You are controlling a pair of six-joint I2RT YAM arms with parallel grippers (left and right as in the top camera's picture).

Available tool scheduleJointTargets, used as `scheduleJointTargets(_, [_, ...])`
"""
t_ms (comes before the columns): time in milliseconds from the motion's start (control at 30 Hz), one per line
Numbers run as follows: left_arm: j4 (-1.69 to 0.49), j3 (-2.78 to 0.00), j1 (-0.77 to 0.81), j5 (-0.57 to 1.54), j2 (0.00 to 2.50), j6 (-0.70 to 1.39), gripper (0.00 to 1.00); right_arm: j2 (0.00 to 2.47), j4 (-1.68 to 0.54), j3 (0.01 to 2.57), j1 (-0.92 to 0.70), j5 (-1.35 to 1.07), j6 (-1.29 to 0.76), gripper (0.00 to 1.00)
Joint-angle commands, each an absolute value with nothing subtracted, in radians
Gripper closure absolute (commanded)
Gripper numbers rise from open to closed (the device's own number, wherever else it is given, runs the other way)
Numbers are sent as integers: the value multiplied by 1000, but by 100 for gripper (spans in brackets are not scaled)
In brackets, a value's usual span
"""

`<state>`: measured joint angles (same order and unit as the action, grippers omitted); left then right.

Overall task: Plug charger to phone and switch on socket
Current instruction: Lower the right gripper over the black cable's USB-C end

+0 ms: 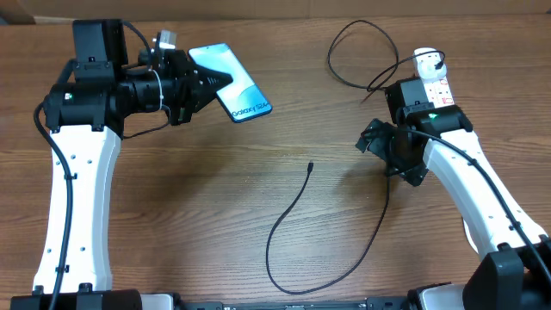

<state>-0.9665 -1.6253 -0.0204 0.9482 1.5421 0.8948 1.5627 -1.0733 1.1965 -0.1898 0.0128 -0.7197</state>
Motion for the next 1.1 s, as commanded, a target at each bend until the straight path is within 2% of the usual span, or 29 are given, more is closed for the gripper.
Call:
scheduleJointTargets(0, [-1054,-1638,-27,594,1533,784,96,1564,-995,1112,-191,-160,-643,11])
scheduleJointTargets(133, [-1147,-1638,-27,411,1533,755,96,1564,-862,1002,-195,-274,-638,28])
scheduleJointTargets(233, [-1156,-1638,-27,398,1533,644,96,1565,-762,939,-218,-333,-638,34])
scheduleJointTargets(367, [-1183,-1638,-27,337,1533,627,96,1565,-691,921,-283,-353,-661,43])
scheduleJointTargets(533, [-1209,-1638,-26,333,1533,627,96,1566,-636,921,-391,-271,-815,44])
scheduleJointTargets(600, [-1213,-1638,-26,333,1533,627,96,1570,-619,921,-421,-218,-850,49])
scheduleJointTargets(1067, [-1223,-1638,-26,333,1533,623,96,1725,-476,921,-433,-250,-884,57])
